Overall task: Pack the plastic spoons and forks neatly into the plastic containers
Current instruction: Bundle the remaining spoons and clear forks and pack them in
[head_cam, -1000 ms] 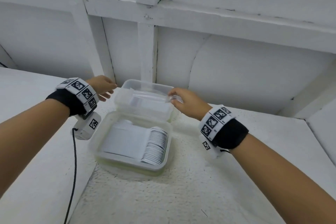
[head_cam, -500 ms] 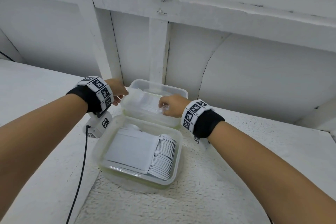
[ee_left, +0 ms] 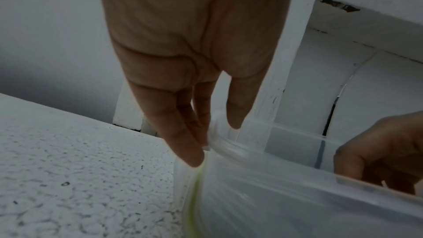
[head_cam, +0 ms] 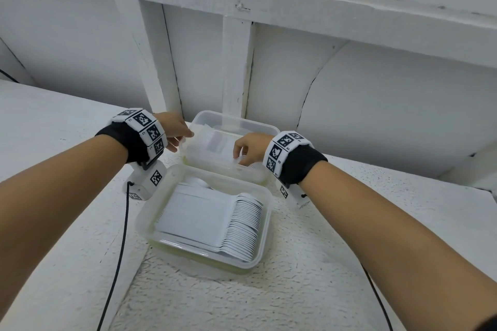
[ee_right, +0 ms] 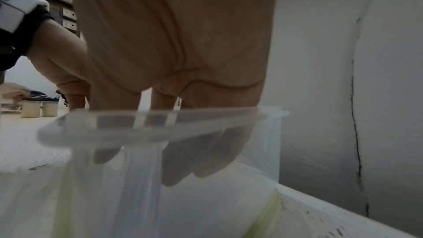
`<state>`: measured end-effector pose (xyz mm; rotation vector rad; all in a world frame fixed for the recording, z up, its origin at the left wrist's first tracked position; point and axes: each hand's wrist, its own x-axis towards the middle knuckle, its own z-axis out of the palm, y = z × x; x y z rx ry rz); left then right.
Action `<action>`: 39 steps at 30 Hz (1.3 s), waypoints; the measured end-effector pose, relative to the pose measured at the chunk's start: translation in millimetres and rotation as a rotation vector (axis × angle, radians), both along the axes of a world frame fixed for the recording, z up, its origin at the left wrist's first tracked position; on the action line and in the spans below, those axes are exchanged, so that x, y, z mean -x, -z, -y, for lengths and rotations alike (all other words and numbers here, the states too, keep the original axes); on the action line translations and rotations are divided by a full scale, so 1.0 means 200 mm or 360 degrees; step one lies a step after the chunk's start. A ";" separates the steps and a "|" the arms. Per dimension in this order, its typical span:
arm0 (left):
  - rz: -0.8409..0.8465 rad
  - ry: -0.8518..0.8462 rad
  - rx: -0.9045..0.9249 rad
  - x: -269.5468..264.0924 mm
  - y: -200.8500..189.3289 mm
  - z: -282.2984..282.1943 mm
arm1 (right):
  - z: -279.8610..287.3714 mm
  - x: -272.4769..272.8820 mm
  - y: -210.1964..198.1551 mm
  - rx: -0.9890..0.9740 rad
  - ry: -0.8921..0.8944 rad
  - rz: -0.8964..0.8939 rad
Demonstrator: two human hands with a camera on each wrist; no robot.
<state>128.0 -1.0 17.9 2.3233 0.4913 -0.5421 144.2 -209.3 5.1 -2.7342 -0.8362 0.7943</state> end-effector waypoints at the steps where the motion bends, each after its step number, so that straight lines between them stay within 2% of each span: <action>1: 0.0001 0.0003 0.0003 0.00 0.00 0.00 | 0.00 0.00 0.00 0.0004 -0.0005 -0.0002; 10: 0.0031 0.0067 -0.0070 0.02 -0.02 -0.01 | 0.05 0.03 -0.06 -0.0111 0.0088 0.0040; 14: 0.0286 0.0161 -0.0255 0.09 -0.09 0.02 | 0.17 0.11 -0.19 -0.0338 0.0200 0.0140; 17: 0.0568 0.0203 -0.0239 0.20 -0.16 0.06 | 0.33 0.25 -0.28 -0.0537 0.0310 0.0184; 20: 0.0816 0.0259 -0.0127 0.36 -0.23 0.13 | 0.52 0.46 -0.32 -0.0548 0.0372 0.0200; 26: 0.1038 0.0629 0.0085 0.72 -0.34 0.46 | 0.90 0.90 -0.23 -0.0492 0.0629 0.0292; 29: 0.1043 0.0835 0.0223 0.86 -0.33 0.65 | 1.06 1.11 -0.12 -0.0369 0.0771 0.0350; 33: 0.0875 0.1148 0.0349 0.99 -0.22 0.95 | 1.21 1.33 0.03 -0.0154 0.0956 0.0381; 39: 0.0617 0.1467 0.0151 1.04 0.06 1.32 | 1.29 1.56 0.13 0.0067 0.1149 0.0408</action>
